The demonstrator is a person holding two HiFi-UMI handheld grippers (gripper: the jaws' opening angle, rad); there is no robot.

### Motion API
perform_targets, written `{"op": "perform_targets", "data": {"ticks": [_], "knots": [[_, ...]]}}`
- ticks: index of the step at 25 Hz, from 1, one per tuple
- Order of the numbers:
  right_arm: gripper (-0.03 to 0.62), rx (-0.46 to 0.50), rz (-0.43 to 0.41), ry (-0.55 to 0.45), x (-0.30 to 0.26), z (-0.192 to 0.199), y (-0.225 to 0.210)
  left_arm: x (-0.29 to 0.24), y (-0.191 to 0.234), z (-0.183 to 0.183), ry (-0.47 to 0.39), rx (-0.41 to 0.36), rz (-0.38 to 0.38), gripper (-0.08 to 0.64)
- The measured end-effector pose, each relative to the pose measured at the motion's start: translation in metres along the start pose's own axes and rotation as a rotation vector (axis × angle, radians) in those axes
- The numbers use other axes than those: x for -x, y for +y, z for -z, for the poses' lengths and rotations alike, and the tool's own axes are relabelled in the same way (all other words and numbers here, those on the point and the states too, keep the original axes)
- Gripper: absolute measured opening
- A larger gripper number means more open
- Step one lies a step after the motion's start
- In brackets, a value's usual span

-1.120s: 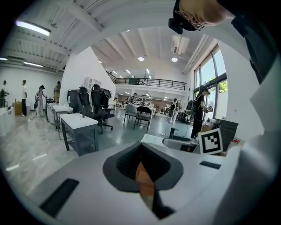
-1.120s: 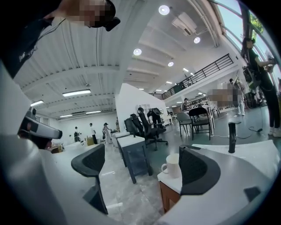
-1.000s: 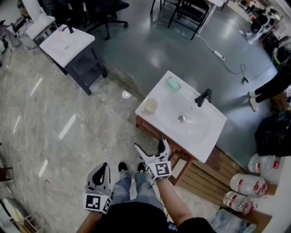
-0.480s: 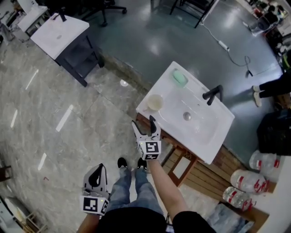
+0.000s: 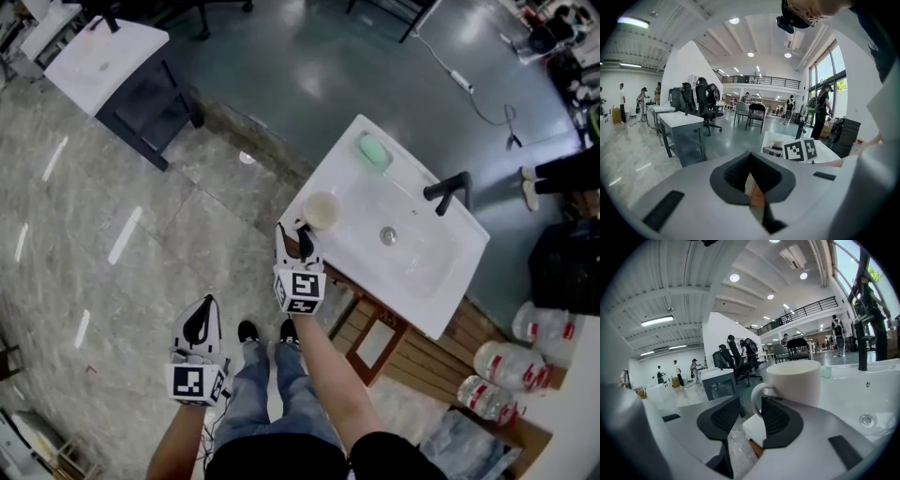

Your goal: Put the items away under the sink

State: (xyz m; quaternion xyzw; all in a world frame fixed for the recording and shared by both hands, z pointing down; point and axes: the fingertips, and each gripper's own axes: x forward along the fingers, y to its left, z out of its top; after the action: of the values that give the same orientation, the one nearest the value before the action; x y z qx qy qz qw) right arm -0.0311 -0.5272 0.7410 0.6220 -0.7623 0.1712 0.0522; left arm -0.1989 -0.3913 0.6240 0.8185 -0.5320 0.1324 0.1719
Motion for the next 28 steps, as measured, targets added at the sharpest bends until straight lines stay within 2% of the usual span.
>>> {"op": "perform_targets", "data": {"ticks": [3,5,11,20,25,28], "knots": [[0.082,0.008,0.034,-0.017,-0.004,-0.006,-0.007,-0.008,0.001,0.011,0.024,0.004,0.006,0.005],[0.067,0.033,0.032,-0.029,-0.006,-0.011,-0.006,-0.007,0.001,0.020,0.045,0.004,0.009,0.005],[0.049,0.116,-0.007,-0.064,-0.001,-0.024,-0.002,-0.003,0.001,0.037,0.084,-0.006,0.015,0.005],[0.051,0.182,-0.074,-0.106,0.054,-0.042,0.021,0.003,-0.020,0.027,0.058,-0.038,0.044,0.005],[0.051,0.232,-0.105,-0.161,0.114,-0.066,0.036,0.007,-0.051,0.018,0.020,-0.053,0.114,0.005],[0.051,0.294,-0.076,-0.171,0.156,-0.070,0.035,0.008,-0.074,0.009,0.001,-0.069,0.188,0.005]]}}
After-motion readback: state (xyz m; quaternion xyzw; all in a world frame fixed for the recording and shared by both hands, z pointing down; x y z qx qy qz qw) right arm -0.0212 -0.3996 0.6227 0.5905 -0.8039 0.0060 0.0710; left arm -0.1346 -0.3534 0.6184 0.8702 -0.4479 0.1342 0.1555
